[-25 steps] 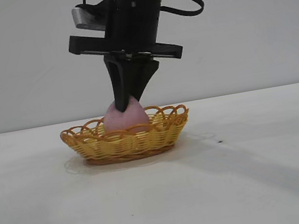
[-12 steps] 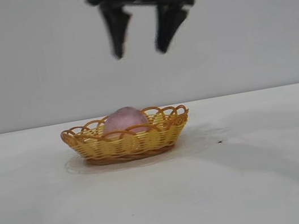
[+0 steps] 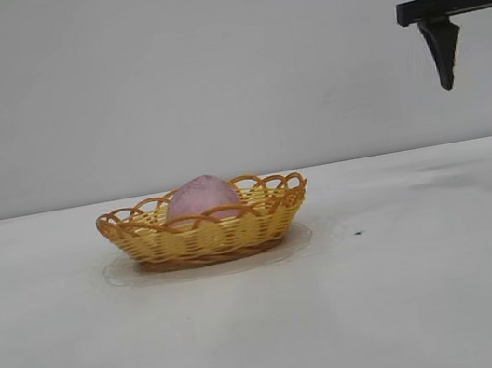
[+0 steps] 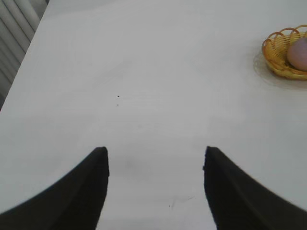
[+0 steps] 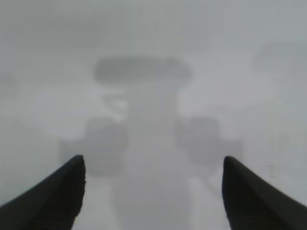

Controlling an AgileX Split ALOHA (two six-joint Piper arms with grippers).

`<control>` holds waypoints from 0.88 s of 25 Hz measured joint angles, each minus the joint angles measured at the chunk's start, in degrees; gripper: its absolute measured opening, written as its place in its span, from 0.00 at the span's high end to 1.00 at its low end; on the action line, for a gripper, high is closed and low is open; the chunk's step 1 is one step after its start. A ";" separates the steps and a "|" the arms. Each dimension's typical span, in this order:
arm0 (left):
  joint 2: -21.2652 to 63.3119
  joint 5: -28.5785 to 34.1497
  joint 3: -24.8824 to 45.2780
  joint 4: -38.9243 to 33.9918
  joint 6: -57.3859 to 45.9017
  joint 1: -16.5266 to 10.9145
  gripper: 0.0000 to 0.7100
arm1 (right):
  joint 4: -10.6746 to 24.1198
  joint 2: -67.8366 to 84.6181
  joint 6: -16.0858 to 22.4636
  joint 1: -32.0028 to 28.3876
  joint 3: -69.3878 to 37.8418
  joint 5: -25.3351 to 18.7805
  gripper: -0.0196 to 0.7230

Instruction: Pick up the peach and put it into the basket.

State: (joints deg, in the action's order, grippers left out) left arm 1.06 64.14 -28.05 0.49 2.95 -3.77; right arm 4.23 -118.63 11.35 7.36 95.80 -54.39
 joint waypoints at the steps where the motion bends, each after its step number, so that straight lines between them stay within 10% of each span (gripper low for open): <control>1: 0.00 0.00 0.00 0.00 0.00 0.00 0.40 | -0.13 0.73 -0.23 0.00 -0.63 0.09 0.24; 11: 0.00 0.00 0.00 0.00 0.00 0.00 0.40 | 0.24 28.57 -2.72 0.00 -29.66 5.91 0.24; 22: 0.00 0.00 0.00 0.00 0.00 0.00 0.40 | -0.62 60.65 -2.81 0.00 -55.71 -1.76 0.24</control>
State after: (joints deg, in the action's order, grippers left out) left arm 1.06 64.14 -28.05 0.49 2.95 -3.77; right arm 3.61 -57.99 8.54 7.36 40.08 -56.15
